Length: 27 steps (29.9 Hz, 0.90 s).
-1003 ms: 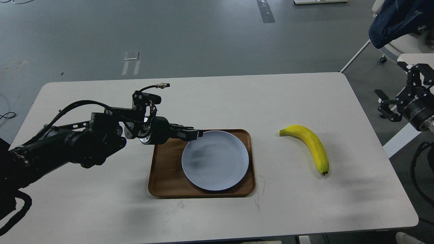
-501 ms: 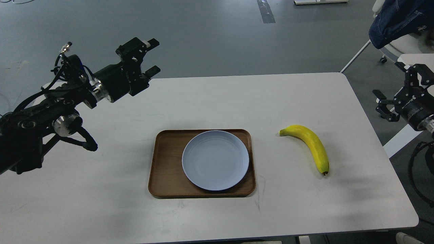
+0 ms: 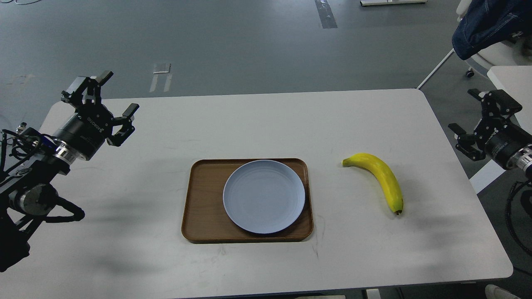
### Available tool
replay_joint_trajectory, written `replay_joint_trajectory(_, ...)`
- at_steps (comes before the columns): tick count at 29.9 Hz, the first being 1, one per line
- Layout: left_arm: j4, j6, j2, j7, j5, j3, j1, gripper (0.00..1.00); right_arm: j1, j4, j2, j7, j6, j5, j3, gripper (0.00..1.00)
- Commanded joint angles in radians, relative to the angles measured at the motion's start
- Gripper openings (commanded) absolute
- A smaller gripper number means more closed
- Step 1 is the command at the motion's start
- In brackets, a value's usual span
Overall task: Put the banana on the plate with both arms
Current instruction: 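Reach the right gripper to the yellow banana and grasp its middle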
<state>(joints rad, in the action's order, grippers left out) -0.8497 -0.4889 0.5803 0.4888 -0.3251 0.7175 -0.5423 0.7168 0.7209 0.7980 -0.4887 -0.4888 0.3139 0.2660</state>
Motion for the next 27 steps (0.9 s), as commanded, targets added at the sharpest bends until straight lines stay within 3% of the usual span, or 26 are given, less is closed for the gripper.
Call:
replay_joint_trajectory(1,0.0,0.0,0.0,0.0,0.0,0.002,-0.002,0.98,0.097,0.009,0.003,0.0,0.0,0.244,-0.013,1.0)
replay_joint_trajectory(9,0.0,0.0,0.003,0.0,0.001,0.005,-0.004,0.98,0.292,0.071,-0.043,0.0,0.0,0.764,-0.118,1.0)
replay_joint_trajectory(18,0.0,0.0,0.001,0.0,0.0,0.028,-0.005,0.98,0.466,0.057,-0.163,0.0,0.0,0.898,-0.526,1.0)
replay_joint_trajectory(27,0.001,0.0,0.007,0.0,0.0,0.028,-0.007,0.98,0.448,0.026,-0.194,0.0,0.0,0.982,-0.605,1.0)
